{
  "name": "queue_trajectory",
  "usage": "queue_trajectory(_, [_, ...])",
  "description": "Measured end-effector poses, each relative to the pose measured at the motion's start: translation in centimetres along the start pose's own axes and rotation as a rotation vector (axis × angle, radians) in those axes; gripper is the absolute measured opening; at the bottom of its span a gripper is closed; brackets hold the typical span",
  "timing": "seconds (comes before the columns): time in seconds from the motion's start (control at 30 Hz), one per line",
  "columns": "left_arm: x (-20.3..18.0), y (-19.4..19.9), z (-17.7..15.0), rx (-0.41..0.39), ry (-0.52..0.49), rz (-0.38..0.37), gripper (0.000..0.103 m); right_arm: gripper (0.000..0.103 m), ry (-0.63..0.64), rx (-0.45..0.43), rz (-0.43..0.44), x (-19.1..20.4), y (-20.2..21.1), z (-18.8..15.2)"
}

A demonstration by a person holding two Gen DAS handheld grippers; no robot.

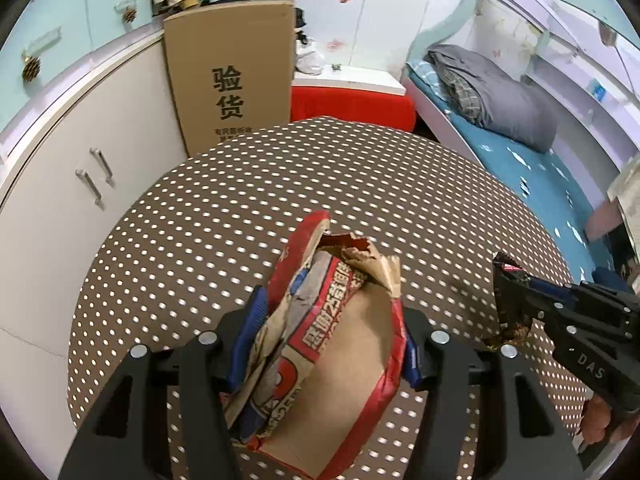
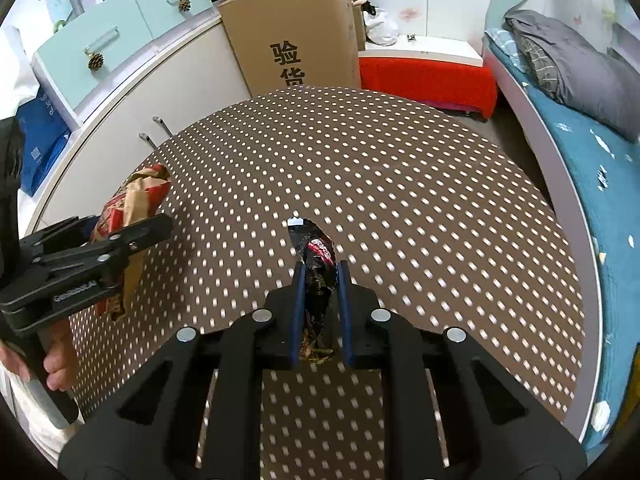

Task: Collect trash
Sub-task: 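Grasp the red-tan paper bag with the left gripper while the right grasps the snack wrapper, then carry the paper bag and snack wrapper with both grippers over the bucket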

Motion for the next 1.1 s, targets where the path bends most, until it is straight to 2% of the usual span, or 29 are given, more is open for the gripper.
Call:
queue_trajectory(0.27, [-4.7, 0.8, -1.9, 0.015, -0.077, -0.012, 0.057, 0.016, -0.04, -0.022, -0.026, -2.6, 3.7, -2.3])
queue_trajectory(0.53, [-11.5, 1.5, -3.7, 0.022, -0.183, -0.052, 0.057, 0.016, -0.099, -0.044, -0.031, -5.7, 7.2, -5.0])
queue_trajectory(1.1, [-28.7, 1.9, -8.2, 0.047, -0.418, -0.183, 0.057, 0.016, -0.259, -0.121, -0.135, -16.1, 14.5, -11.5])
Point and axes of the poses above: each gripper's, at about its wrist camera, not at the fingertips, and y roughly against the way its jaws point, x to its left, z to its top, the point moved 9 cm from there along -y, roughly the way its jaws point, and after that the axes turned 2 degrees about y, right-handed, at the moved point
